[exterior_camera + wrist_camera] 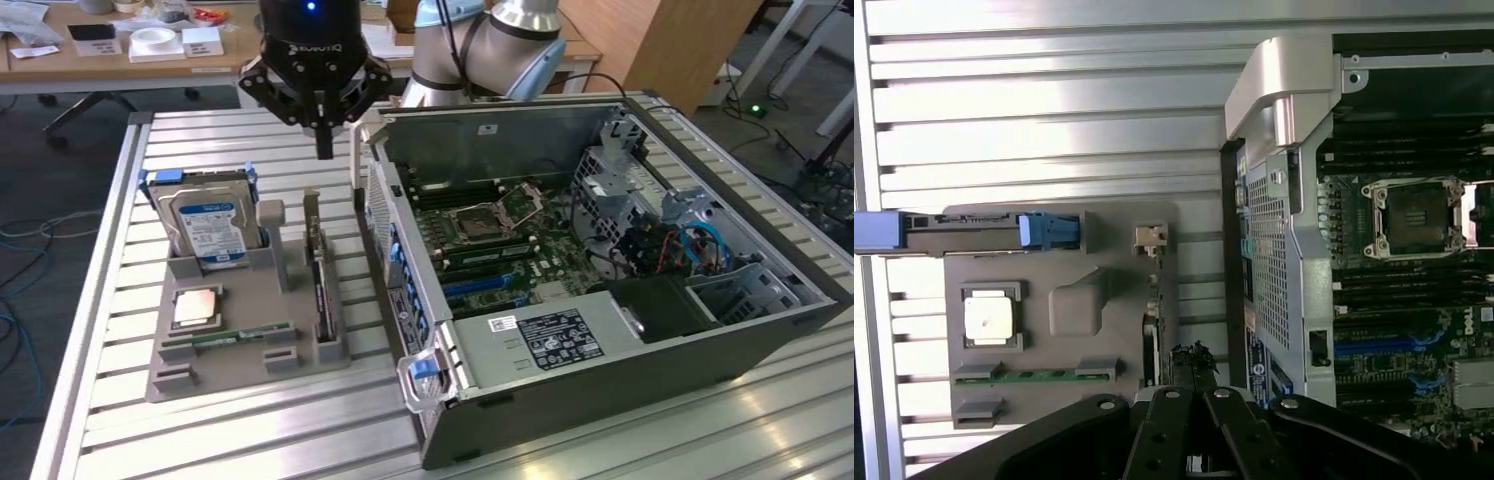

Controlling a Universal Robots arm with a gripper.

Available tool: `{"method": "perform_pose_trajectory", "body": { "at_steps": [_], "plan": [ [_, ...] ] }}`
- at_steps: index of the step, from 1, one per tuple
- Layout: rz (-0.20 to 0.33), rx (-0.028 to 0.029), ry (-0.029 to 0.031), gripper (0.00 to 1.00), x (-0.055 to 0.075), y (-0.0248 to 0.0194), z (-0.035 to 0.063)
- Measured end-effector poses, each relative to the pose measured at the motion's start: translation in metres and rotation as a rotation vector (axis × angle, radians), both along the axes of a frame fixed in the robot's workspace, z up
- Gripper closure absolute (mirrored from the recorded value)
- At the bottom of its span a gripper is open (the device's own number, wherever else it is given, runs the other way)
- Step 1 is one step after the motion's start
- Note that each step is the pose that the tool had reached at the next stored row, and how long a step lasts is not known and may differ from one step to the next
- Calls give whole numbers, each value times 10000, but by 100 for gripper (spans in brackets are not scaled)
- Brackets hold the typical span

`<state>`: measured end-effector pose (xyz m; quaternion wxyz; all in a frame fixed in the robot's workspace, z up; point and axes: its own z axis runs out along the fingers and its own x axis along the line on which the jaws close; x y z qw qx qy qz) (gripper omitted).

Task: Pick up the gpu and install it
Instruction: 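Reach for the gpu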

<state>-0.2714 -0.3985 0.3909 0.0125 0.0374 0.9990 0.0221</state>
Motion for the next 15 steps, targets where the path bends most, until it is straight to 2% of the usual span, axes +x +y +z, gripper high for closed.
{"method": "perform_pose_trajectory", "body": {
  "at_steps": [15],
  "plan": [
    [-2,0,0,89,-81,0,-1]
  ]
}}
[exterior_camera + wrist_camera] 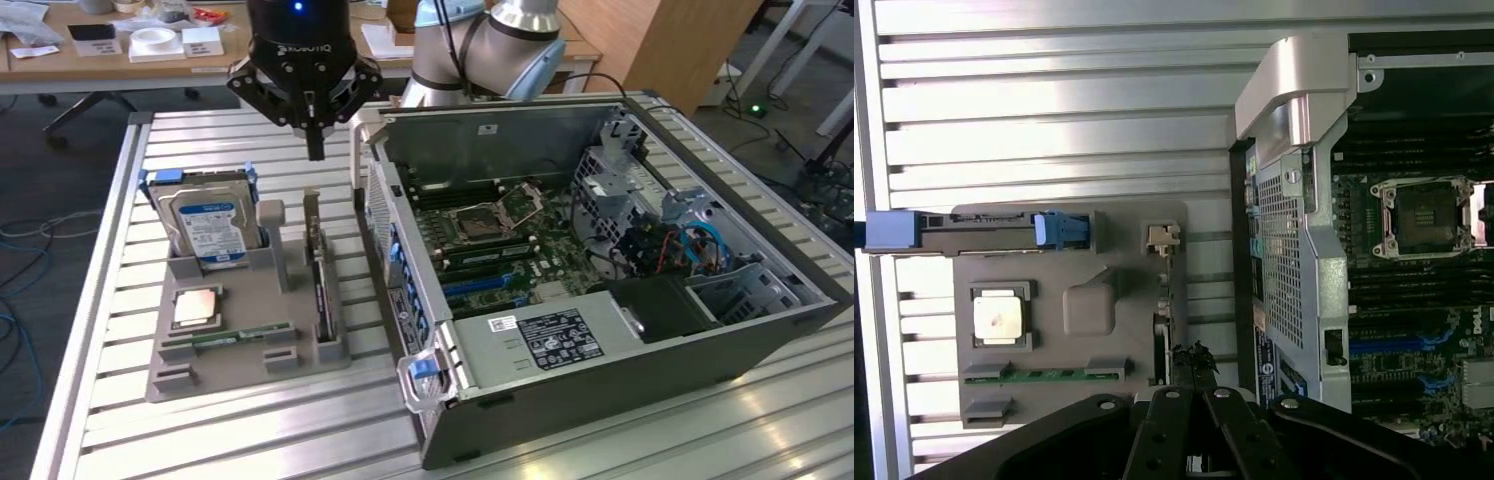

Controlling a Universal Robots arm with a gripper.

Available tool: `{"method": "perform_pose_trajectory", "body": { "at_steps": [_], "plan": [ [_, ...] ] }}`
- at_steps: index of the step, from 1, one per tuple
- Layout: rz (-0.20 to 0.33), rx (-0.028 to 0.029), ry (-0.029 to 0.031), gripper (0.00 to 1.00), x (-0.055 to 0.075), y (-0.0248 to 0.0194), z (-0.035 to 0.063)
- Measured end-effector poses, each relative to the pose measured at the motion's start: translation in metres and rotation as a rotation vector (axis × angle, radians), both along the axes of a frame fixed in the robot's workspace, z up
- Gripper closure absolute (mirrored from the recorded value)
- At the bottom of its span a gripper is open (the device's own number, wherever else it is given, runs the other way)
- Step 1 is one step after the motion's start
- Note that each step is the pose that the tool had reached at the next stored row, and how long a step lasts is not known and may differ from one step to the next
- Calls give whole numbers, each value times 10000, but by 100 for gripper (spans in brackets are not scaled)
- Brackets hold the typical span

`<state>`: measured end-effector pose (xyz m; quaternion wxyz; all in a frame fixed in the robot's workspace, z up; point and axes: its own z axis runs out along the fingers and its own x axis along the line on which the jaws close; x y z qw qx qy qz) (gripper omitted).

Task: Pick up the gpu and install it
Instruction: 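Reach for the gpu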

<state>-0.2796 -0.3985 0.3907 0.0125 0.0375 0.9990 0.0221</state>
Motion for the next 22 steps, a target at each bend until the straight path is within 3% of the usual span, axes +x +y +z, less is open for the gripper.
{"method": "perform_pose_trajectory", "body": {
  "at_steps": [6,9,16,22],
  "plan": [
    [2,1,0,89,-5,-2,0],
    [2,-1,0,89,-5,-25,0],
    [2,-1,0,89,-7,-127,0],
    [2,-1,0,89,-20,-242,0]
  ]
}}
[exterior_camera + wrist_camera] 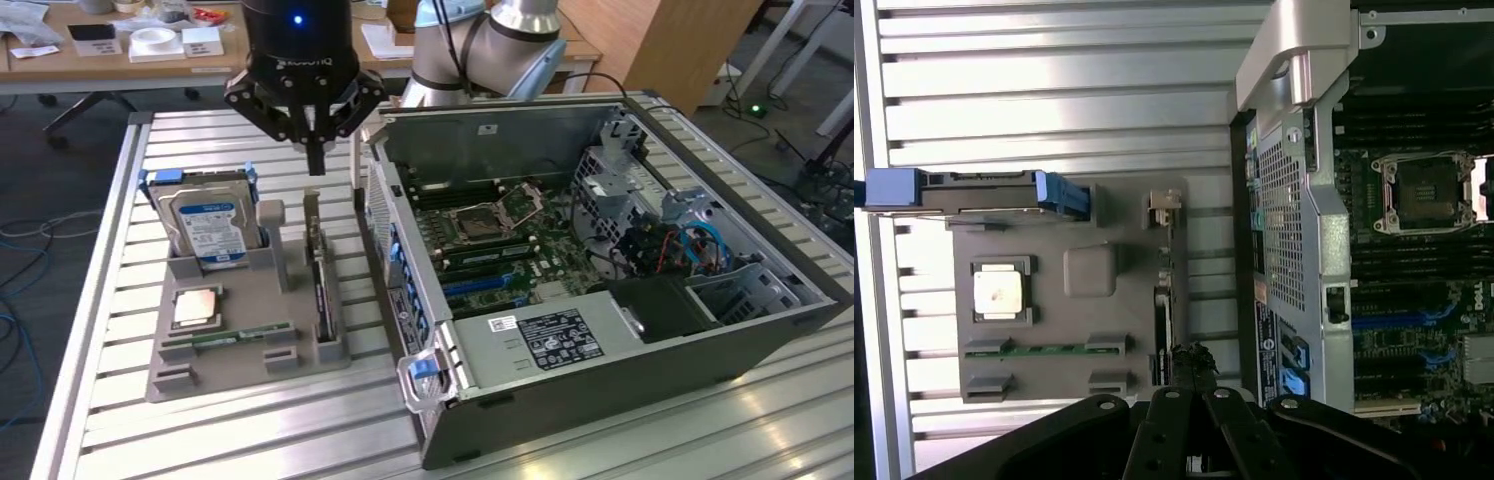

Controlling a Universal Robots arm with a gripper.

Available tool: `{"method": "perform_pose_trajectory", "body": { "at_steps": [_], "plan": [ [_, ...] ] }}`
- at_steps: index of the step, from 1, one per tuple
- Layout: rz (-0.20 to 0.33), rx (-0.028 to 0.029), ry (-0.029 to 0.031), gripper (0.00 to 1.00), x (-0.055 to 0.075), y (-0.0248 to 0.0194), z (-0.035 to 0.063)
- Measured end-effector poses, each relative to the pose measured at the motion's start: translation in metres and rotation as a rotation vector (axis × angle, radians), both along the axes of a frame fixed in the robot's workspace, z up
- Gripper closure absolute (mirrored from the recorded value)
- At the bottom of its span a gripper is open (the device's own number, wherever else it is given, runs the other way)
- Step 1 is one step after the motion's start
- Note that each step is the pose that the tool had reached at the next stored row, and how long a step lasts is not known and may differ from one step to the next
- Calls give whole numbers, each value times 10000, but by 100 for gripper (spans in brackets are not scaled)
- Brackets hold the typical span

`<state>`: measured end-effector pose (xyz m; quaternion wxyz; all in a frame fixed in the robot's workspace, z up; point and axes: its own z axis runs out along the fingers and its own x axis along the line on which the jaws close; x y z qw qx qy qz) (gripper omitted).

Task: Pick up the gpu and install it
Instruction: 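Reach for the gpu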

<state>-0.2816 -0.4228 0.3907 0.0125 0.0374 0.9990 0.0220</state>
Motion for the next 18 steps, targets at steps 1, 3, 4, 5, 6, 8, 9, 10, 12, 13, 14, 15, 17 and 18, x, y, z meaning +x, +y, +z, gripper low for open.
{"method": "perform_pose_trajectory", "body": {
  "at_steps": [1,3,4,5,6,8,9,10,12,13,14,15,17,18],
  "plan": [
    [0,1,-1,89,-3,-23,-1],
    [0,1,-1,89,-11,-67,0],
    [0,0,0,89,-15,-88,0],
    [0,0,0,89,-20,-108,0],
    [1,0,0,89,-24,-126,0],
    [1,-2,0,89,-32,-153,0],
    [1,-2,0,89,-36,-162,0],
    [0,-2,0,89,-41,-168,-1],
    [-1,-3,-2,89,-64,-172,-3],
    [0,-3,-1,89,-77,-173,-3],
    [0,-3,0,89,-90,-173,-4],
    [0,-3,0,89,-102,-174,-4],
    [0,-3,-1,89,-120,-175,-5],
    [2,-3,-1,89,-121,-177,-6]
  ]
}}
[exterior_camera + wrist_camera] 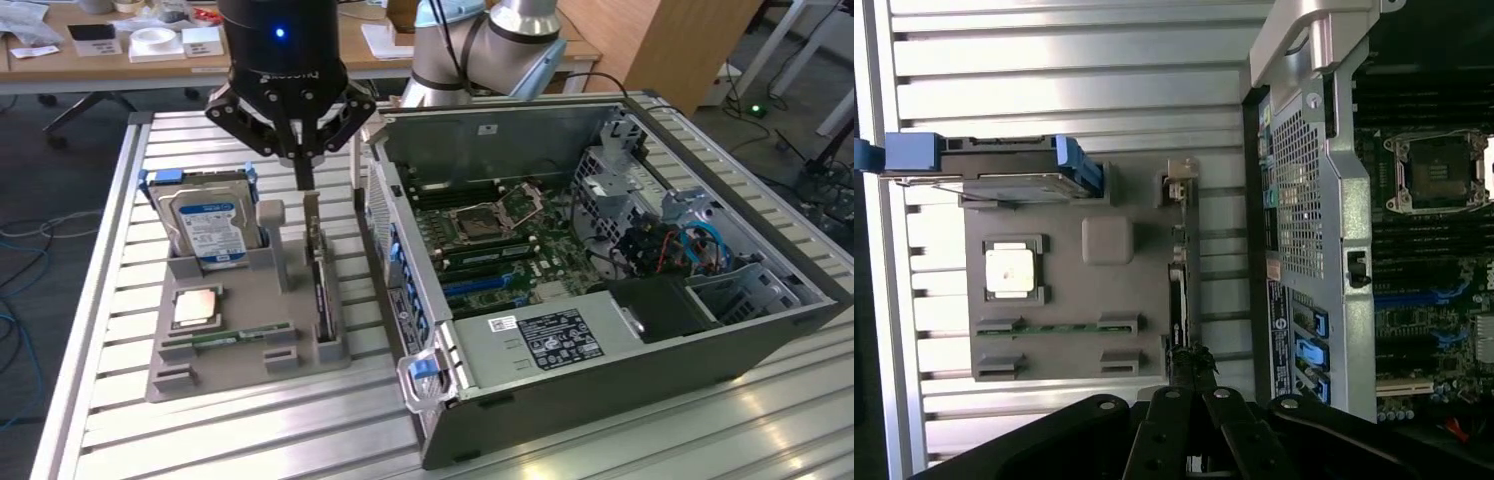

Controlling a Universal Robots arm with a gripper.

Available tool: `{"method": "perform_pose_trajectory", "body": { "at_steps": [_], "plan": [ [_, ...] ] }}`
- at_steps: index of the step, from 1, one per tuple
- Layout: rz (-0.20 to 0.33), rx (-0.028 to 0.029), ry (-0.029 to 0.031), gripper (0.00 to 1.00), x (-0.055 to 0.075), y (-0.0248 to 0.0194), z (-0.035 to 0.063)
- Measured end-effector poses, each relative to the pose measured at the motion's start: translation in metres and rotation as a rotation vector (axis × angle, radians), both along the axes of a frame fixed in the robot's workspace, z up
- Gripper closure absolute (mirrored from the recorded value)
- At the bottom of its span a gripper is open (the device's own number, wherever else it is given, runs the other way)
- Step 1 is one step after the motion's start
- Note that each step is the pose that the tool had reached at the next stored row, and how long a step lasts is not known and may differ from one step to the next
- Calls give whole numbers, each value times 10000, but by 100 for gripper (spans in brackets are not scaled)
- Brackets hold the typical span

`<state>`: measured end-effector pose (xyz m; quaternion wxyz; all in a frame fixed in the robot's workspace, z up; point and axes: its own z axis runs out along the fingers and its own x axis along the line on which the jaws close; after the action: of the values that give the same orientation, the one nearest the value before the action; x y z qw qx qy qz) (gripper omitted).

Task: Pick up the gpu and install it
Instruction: 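Reach for the gpu, then pick up the gpu and move the gpu toward the slot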

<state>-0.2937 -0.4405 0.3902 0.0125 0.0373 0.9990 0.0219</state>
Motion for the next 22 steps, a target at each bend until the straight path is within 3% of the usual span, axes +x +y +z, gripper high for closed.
{"method": "perform_pose_trajectory", "body": {
  "at_steps": [4,20,22],
  "plan": [
    [-1,-32,1,89,-1,-41,1],
    [-2,-35,0,89,-2,-43,1],
    [-2,-35,0,77,-2,-43,0]
  ]
}}
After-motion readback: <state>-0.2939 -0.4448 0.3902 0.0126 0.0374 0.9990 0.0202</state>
